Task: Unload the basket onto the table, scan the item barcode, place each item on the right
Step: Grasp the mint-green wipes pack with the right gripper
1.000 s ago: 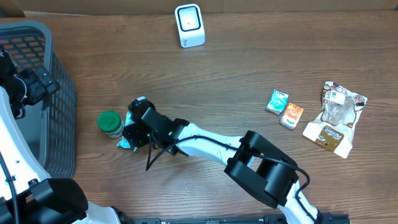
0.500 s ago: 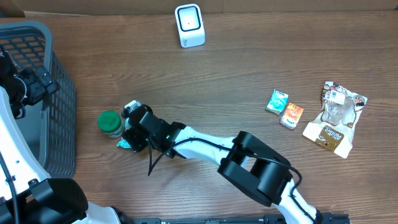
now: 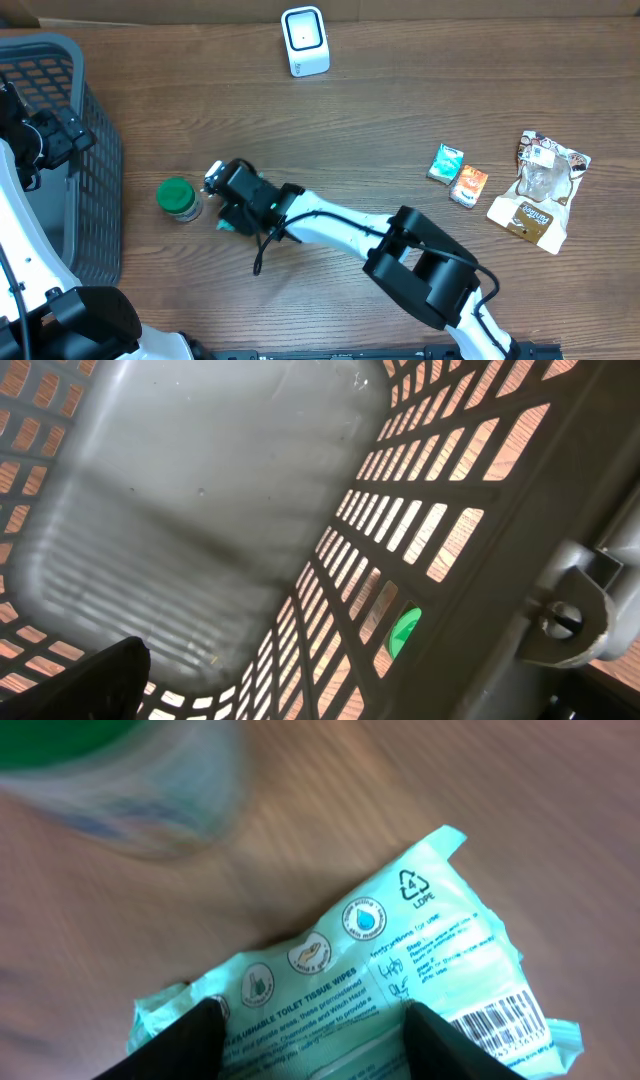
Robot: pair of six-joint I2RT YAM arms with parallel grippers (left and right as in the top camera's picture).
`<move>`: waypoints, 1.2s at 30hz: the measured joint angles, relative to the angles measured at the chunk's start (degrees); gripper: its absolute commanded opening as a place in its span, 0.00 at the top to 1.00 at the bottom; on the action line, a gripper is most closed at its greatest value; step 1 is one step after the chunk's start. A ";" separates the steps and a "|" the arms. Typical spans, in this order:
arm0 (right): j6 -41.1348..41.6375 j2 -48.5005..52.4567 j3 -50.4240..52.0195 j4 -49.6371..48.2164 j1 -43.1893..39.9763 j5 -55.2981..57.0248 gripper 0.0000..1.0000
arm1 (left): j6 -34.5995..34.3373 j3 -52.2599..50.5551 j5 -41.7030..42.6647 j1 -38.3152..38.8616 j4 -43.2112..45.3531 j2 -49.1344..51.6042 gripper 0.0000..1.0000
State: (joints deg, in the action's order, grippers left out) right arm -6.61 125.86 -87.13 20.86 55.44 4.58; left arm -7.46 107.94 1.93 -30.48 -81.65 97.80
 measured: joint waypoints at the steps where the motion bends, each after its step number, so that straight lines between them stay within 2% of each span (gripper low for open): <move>1: -2.16 -0.20 -0.11 1.01 -0.52 1.70 0.42 | 0.00 0.00 0.00 0.00 0.00 0.00 0.00; 7: -18.86 -1.81 -0.59 7.30 -4.31 11.45 0.42 | 0.00 0.00 -0.02 0.00 0.00 0.00 0.00; 11: -23.69 -2.84 0.11 7.65 -5.38 14.43 0.39 | 0.00 0.00 -0.02 0.00 0.00 0.00 0.00; 14: -23.74 -4.11 1.18 6.75 -5.51 14.23 0.35 | 0.00 0.00 -0.02 0.00 0.00 0.00 0.00; 17: -17.11 -7.02 2.01 3.98 -5.57 10.93 0.37 | 0.00 0.00 -0.02 0.00 0.00 0.00 0.00; 21: -1.20 -10.71 1.99 0.63 -6.12 3.41 0.56 | 0.00 0.00 -0.02 0.00 0.00 0.00 0.00; 24: 14.71 -10.88 1.95 0.17 -7.02 -1.40 0.59 | 0.00 0.00 0.00 0.00 0.00 0.00 0.00; 29: 30.69 -7.10 1.95 0.74 -7.45 -4.35 0.59 | 0.00 0.00 0.00 0.00 0.00 0.00 0.00; 32: 36.17 -3.82 2.01 2.73 -7.45 -5.20 0.59 | 0.00 0.00 -0.02 0.00 0.00 0.00 0.01; 36: 39.43 -2.58 2.10 5.55 -7.74 -6.03 0.59 | 0.00 0.00 0.00 0.00 0.00 0.00 0.00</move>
State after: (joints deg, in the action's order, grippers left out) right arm 32.82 123.28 -85.03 26.41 47.70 -1.45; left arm -7.46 107.94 1.93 -30.48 -81.65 97.80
